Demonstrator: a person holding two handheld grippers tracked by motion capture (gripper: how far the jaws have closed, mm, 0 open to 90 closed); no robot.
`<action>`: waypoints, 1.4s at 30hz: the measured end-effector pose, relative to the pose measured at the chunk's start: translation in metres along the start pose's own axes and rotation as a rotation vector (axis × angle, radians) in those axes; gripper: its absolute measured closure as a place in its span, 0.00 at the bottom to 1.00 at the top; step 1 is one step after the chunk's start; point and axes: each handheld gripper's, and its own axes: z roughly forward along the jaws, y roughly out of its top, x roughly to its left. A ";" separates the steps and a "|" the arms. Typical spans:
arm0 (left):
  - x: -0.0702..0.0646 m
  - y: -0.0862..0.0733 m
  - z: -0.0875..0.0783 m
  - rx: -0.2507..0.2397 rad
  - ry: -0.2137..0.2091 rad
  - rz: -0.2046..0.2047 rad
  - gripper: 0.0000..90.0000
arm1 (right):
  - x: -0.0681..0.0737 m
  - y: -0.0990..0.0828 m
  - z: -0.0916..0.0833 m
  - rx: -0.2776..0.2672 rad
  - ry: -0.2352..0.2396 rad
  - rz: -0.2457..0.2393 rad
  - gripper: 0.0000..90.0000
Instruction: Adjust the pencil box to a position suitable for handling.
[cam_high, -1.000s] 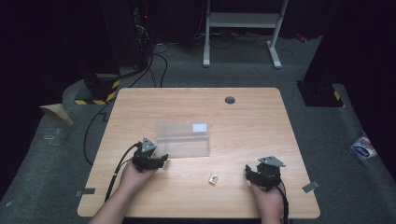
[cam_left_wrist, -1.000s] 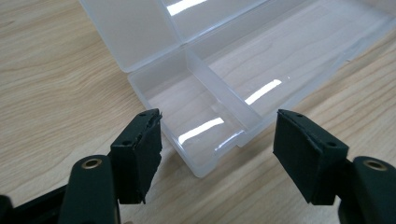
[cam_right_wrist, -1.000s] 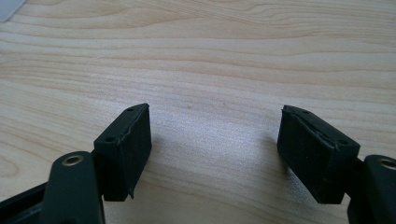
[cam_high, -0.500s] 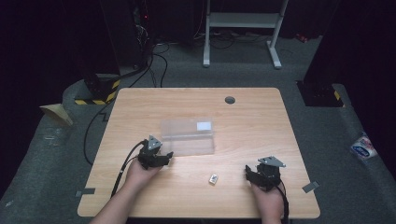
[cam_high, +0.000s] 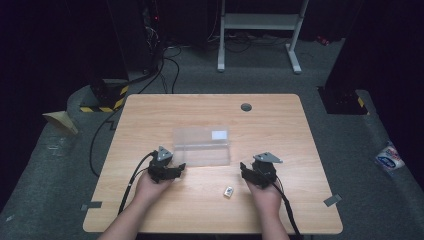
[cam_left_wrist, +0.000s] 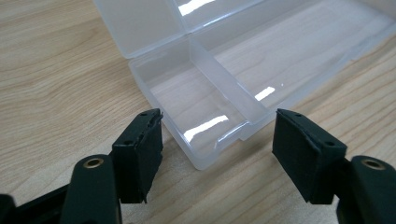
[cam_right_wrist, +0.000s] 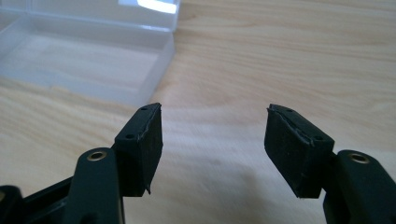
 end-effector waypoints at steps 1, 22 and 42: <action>0.001 0.000 -0.001 -0.006 -0.007 -0.010 0.38 | 0.003 0.003 0.004 -0.003 0.008 0.001 0.41; 0.022 -0.032 -0.042 0.016 0.165 0.077 0.37 | 0.043 0.029 0.054 0.040 0.034 -0.018 0.82; 0.025 -0.042 -0.047 0.002 0.149 0.074 0.39 | 0.027 0.022 0.048 0.079 -0.109 -0.013 0.97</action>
